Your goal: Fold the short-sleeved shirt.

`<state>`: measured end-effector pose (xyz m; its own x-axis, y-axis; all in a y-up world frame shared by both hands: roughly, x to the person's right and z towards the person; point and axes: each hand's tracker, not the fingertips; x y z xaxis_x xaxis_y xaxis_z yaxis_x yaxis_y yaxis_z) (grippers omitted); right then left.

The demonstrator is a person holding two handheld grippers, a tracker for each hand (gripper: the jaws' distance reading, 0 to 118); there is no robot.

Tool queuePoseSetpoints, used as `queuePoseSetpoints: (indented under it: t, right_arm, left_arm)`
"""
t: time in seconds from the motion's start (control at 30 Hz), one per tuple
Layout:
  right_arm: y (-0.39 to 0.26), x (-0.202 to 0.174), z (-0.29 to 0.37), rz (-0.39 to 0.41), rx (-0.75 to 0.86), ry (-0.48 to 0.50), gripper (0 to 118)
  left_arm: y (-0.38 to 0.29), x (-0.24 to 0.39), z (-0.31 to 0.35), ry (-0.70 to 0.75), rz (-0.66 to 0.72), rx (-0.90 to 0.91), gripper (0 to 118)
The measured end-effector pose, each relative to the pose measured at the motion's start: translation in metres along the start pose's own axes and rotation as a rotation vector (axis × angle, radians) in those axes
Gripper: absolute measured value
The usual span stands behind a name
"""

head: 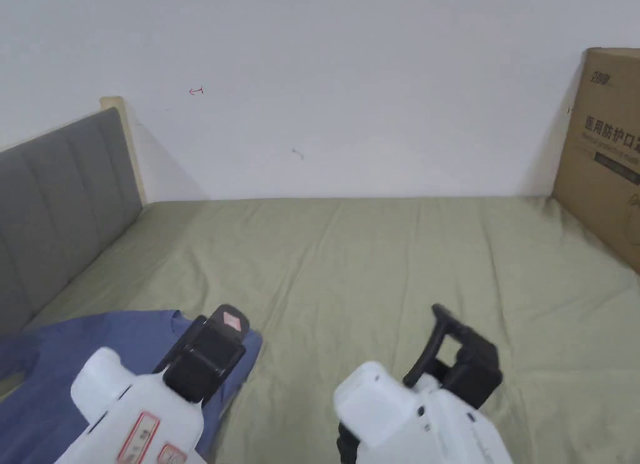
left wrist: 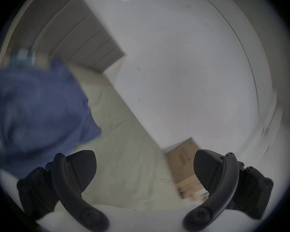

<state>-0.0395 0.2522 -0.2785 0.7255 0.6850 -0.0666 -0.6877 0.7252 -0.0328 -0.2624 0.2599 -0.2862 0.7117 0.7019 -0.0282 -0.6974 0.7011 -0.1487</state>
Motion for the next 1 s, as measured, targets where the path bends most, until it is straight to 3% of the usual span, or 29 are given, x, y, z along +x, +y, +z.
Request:
queuePoseSetpoints:
  t: [0.07,0.17,0.23,0.27,0.33,0.4,0.5,0.67,0.73,0.77,0.8,0.83,0.87,0.9,0.93,1.0]
  right_arm:
    - [0.001,0.028,-0.005,-0.315,-0.036,-0.061,118]
    - [-0.016,0.058,-0.006,-0.795,-0.049,-0.047,118]
    - [-0.031,0.064,-0.006,-0.935,-0.094,-0.112,118]
    - [-0.035,0.063,-0.005,-0.936,-0.134,-0.178,118]
    - [-0.039,0.061,-0.001,-0.840,-0.123,-0.248,118]
    - [-0.040,0.061,0.002,-0.725,-0.067,-0.261,118]
    - [-0.029,0.058,0.006,-0.598,-0.048,-0.255,118]
    - [-0.019,0.061,0.011,-0.641,-0.088,-0.226,118]
    - [-0.019,0.058,0.015,-0.596,-0.040,-0.208,118]
    - [-0.018,0.058,0.017,-0.579,-0.019,-0.195,118]
    - [-0.016,0.058,0.018,-0.567,-0.024,-0.188,114]
    - [-0.015,0.057,0.019,-0.573,-0.033,-0.187,106]
    - [-0.015,0.057,0.019,-0.580,-0.029,-0.182,86]
    - [-0.015,0.057,0.020,-0.593,-0.024,-0.185,36]
    - [-0.015,0.058,0.018,-0.617,-0.043,-0.200,11]
    - [-0.018,0.062,0.016,-0.639,-0.056,-0.204,11]
  left_arm:
    - [0.005,0.032,0.006,0.032,-0.320,0.051,116]
    - [-0.007,0.069,0.015,0.026,-0.727,0.134,116]
    - [-0.018,0.078,0.019,0.054,-0.868,0.140,116]
    - [-0.022,0.080,0.019,0.052,-0.885,0.130,116]
    - [-0.023,0.077,0.019,-0.007,-0.801,0.089,116]
    - [-0.020,0.074,0.019,-0.056,-0.689,0.035,116]
    - [-0.018,0.072,0.018,-0.022,-0.705,0.066,116]
    - [-0.017,0.072,0.021,0.029,-0.759,0.084,112]
    - [-0.017,0.071,0.022,0.023,-0.765,0.085,89]
    - [-0.018,0.072,0.022,0.029,-0.772,0.087,67]
    - [-0.020,0.072,0.021,0.043,-0.785,0.093,36]
    - [-0.023,0.071,0.021,0.063,-0.808,0.111,18]
    - [-0.025,0.072,0.021,0.085,-0.812,0.127,8]
    - [-0.026,0.072,0.021,0.078,-0.808,0.122,7]
    - [-0.025,0.069,0.023,0.054,-0.799,0.118,3]
    - [-0.023,0.066,0.023,0.008,-0.770,0.088,0]
